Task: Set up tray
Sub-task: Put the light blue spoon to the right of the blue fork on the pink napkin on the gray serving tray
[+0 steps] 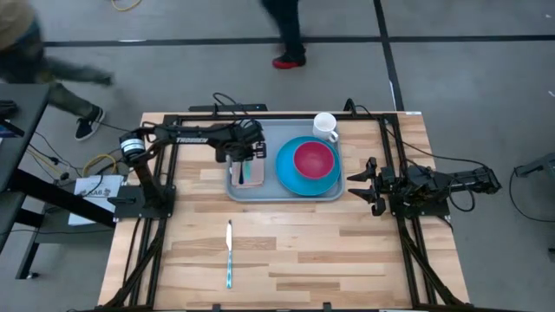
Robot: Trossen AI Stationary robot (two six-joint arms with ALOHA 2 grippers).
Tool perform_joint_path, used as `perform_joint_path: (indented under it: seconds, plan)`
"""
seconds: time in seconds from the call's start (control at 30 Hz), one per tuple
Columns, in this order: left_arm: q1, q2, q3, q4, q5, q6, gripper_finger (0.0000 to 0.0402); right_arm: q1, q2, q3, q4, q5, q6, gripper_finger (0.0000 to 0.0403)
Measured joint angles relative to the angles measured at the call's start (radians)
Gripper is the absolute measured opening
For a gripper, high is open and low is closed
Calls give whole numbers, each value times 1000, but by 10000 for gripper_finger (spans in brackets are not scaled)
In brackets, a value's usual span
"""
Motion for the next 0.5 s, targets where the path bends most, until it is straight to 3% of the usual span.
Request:
perform_joint_path:
  seconds: [0.17, 0.5]
  plan:
    - [8, 0, 0, -20, 5, -6, 32, 0, 0, 0, 0, 0, 0, 182]
    - [7, -1, 0, -23, 5, -17, 77, 0, 0, 0, 0, 0, 0, 182]
